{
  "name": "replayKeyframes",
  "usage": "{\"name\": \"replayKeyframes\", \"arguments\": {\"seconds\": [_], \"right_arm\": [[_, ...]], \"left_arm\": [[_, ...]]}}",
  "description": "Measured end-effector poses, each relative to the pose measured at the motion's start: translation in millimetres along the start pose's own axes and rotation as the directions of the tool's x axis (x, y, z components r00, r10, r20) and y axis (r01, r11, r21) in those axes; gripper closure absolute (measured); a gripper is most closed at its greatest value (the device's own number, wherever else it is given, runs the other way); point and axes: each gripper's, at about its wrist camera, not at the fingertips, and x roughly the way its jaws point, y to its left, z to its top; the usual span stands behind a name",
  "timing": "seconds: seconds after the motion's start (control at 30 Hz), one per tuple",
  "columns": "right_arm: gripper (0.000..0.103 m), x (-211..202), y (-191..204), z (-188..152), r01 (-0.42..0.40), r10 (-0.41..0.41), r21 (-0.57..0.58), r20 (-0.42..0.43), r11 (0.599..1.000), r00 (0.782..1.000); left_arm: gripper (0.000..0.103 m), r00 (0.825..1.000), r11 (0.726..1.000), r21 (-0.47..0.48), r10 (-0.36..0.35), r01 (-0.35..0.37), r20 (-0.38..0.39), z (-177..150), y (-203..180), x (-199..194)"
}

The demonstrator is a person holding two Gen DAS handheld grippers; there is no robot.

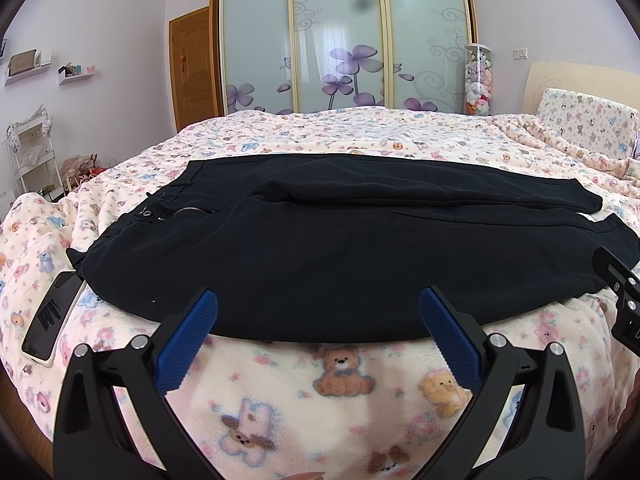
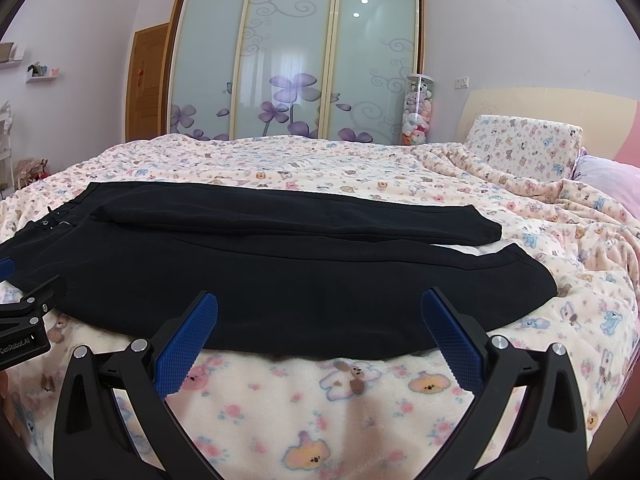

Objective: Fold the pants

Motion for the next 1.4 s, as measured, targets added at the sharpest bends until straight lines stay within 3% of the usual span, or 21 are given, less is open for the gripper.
{"name": "replayKeyframes", "arguments": {"seconds": [1.17, 1.4], "right_arm": [[0.001, 0, -1, 1, -0.001, 0.001, 0.004, 0.000, 1.000, 1.000], [0.001, 0, -41, 22, -0.072, 0.067, 0.075, 0.060, 0.995, 0.996]], "left_arm": [[0.002, 1.000, 1.000, 0.000, 0.001, -0.001, -0.002, 0, 0, 0], [0.002, 1.000, 1.000, -0.004, 0.008, -0.008, 0.009, 13, 1, -1]]}}
